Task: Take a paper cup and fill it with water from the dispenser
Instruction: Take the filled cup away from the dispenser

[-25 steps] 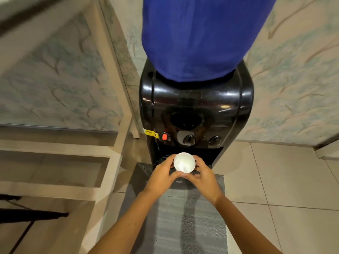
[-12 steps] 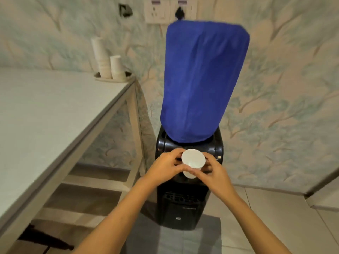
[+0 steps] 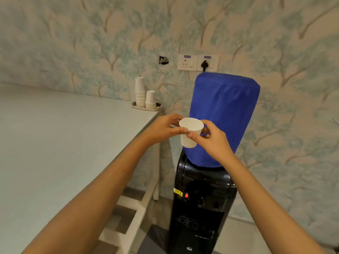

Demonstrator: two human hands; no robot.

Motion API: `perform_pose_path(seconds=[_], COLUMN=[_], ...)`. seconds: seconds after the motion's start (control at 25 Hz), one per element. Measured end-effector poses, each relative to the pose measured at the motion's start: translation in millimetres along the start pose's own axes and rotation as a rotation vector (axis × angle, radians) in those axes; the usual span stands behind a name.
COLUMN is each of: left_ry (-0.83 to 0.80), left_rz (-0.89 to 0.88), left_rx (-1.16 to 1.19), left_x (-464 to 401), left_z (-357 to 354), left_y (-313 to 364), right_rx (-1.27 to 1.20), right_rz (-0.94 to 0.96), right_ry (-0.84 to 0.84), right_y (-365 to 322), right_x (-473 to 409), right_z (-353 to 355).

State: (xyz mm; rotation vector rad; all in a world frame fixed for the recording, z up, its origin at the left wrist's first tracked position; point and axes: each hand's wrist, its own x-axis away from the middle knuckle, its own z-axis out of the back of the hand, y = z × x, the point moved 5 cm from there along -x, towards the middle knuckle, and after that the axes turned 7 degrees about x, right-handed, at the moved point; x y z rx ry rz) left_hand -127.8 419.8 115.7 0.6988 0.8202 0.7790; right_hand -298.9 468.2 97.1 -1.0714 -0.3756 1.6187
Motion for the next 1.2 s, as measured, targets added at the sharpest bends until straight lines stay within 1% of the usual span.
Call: perform_pose_path(seconds=[0.16, 0.32, 0.48, 0.68, 0.88, 1.04, 1.2], left_ry=[0.054, 0.087, 0.114, 0.142, 0.128, 0.108, 0.093], left_rz=[0.072, 0.191, 0.275, 0.329, 0.349, 0.357, 0.337], left_rx=[0.030, -0.047, -0.090, -0.058, 0.022, 0.027, 0.038], left_x=[26.7, 59.6, 87.3, 117.8, 128.6, 127.9, 126.3], left_z=[63.8, 126.9, 169.6, 210.3, 222.0, 223.7, 224.3], left_y=[-21.0, -63.1, -102.4, -149.7, -180.1, -195.2, -201.9], right_rx=[-0.085, -0.133, -0.175, -0.155, -0.095, -0.120, -0.129], right_rz=[-0.003, -0.008, -0.044, -0.116, -0.133, -0.184, -0.186], right_ry=[-0.043, -0.064, -0.095, -0.148, -0.184, -0.203, -0.215], right_y=[-40.4, -74.1, -89.6, -100.7, -101.0, -97.8, -100.8], right_x=[-17.5, -26.8, -30.7, -36.5, -37.8, -35.5, -33.3], right_z=[-55.2, -133.9, -202.7, -279.8, -315.9, -324.3, -323.9])
